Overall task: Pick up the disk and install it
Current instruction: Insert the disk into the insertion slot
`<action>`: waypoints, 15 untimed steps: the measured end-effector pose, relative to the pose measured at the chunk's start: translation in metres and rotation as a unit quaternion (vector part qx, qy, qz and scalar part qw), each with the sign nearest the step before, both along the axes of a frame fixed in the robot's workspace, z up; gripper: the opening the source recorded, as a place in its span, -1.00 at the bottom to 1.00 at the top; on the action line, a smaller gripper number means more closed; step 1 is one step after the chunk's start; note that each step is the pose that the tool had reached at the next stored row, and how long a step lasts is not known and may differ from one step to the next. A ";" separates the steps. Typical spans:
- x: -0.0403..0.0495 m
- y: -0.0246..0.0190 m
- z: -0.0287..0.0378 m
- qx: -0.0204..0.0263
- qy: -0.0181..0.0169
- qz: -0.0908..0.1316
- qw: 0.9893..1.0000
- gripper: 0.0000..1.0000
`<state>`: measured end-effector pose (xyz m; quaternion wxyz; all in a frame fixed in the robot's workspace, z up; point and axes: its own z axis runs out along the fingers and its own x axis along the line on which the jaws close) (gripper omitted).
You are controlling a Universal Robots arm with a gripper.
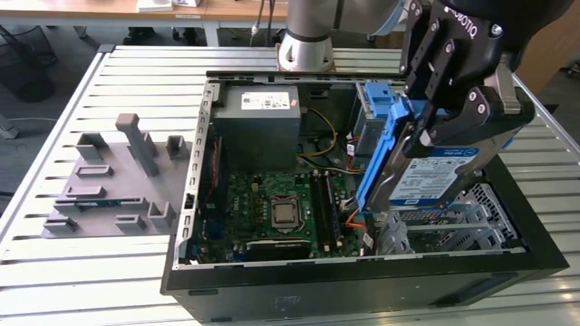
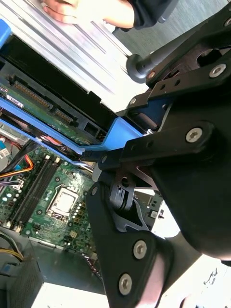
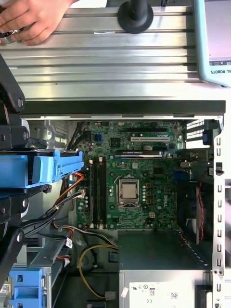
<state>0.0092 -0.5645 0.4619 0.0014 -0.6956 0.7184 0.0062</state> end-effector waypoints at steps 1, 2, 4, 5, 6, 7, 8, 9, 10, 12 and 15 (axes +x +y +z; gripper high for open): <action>0.0016 0.0000 -0.0004 0.000 0.000 0.000 1.000 -0.27; 0.0030 0.0000 -0.0008 0.000 0.000 0.000 1.000 -0.27; 0.0054 0.0000 -0.0015 0.000 0.000 0.000 1.000 -0.27; 0.0066 0.0000 -0.0017 0.000 0.000 0.000 1.000 -0.27; 0.0078 0.0000 -0.0020 0.000 0.000 0.000 1.000 -0.27; 0.0090 0.0000 -0.0022 0.000 0.000 0.000 1.000 -0.27; 0.0104 0.0000 -0.0024 0.000 0.000 0.000 1.000 -0.27; 0.0116 0.0000 -0.0027 0.000 0.000 0.000 1.000 -0.27; 0.0130 -0.0001 -0.0030 0.000 0.000 0.000 1.000 -0.27; 0.0157 -0.0001 -0.0035 0.000 0.000 0.000 1.000 -0.27; 0.0203 -0.0001 -0.0041 0.000 0.000 0.000 1.000 -0.27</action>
